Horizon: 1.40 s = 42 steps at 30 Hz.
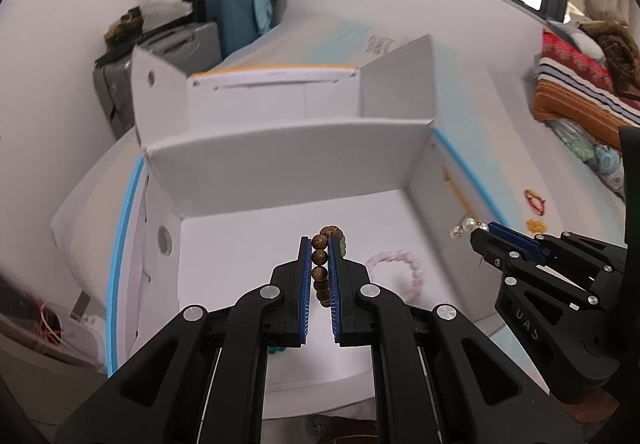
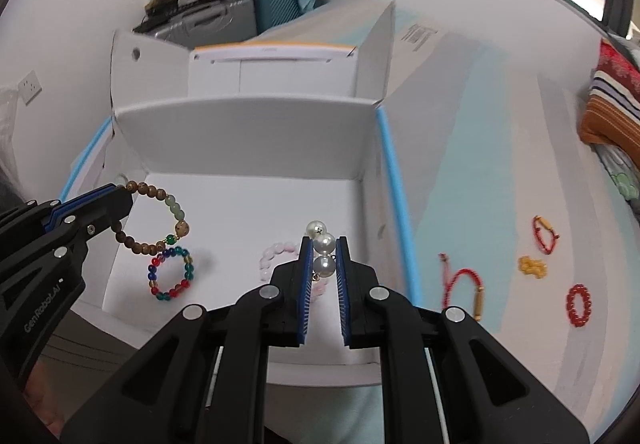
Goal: Organize jewelry
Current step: 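Open the left tool over the box while the right tool releases the pearl earrings, then move left tool to red cord bracelet while right tool approaches red bead bracelet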
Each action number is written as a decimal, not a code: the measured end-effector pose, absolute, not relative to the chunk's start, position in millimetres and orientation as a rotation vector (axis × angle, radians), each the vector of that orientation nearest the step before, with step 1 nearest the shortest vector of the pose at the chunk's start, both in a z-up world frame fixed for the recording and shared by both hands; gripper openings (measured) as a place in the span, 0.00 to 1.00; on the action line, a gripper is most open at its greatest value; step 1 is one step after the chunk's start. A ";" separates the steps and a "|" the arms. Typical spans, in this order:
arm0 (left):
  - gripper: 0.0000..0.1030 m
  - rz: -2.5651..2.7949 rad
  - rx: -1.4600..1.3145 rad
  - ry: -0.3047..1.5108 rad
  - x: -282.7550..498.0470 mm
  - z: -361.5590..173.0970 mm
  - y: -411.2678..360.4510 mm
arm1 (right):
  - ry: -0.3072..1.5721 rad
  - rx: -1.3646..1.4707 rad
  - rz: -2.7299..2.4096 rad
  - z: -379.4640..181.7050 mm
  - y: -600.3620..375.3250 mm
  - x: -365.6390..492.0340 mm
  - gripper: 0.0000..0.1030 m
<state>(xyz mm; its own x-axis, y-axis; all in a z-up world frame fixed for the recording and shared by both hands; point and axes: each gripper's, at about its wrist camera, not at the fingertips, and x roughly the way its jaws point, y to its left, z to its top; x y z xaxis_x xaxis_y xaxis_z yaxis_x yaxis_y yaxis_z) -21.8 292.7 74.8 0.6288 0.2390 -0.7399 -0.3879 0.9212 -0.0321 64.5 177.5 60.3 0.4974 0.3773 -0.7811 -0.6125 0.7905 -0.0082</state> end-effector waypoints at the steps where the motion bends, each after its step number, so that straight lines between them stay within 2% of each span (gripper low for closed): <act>1: 0.07 0.361 -0.201 0.823 -21.7 70.4 295.0 | 0.868 -0.307 0.610 56.5 179.8 64.2 0.11; 9: 0.07 0.365 -0.223 0.852 -20.6 49.9 306.0 | 0.913 -0.326 0.612 34.5 191.3 64.2 0.11; 21: 0.08 0.370 -0.219 0.853 -19.5 46.0 302.7 | 0.921 -0.330 0.624 31.5 194.3 61.6 0.11; 24: 0.13 0.379 -0.218 0.854 -19.8 46.7 300.8 | 0.908 -0.318 0.624 35.8 189.2 61.0 0.11; 28: 0.31 0.387 -0.217 0.844 -22.1 50.0 296.6 | 0.877 -0.302 0.619 46.0 179.2 58.8 0.13; 30: 0.38 0.390 -0.216 0.833 -23.4 53.4 292.8 | 0.853 -0.288 0.608 53.1 171.4 57.4 0.28; 31: 0.43 0.391 -0.215 0.825 -24.0 55.5 290.1 | 0.838 -0.280 0.604 57.0 167.5 57.4 0.39; 33: 0.48 0.388 -0.218 0.815 -24.6 59.0 286.0 | 0.814 -0.270 0.584 64.0 157.1 57.9 0.44; 35: 0.53 0.383 -0.215 0.807 -24.1 62.2 280.3 | 0.799 -0.251 0.571 69.9 144.6 59.6 0.55; 38: 0.66 0.373 -0.206 0.788 -22.6 68.3 266.9 | 0.780 -0.231 0.546 77.3 126.0 62.1 0.64; 40: 0.77 0.362 -0.196 0.772 -20.1 73.7 254.1 | 0.769 -0.216 0.527 82.1 110.3 65.0 0.68; 42: 0.80 0.340 -0.190 0.762 -16.5 78.3 240.7 | 0.761 -0.203 0.506 86.2 92.7 68.4 0.69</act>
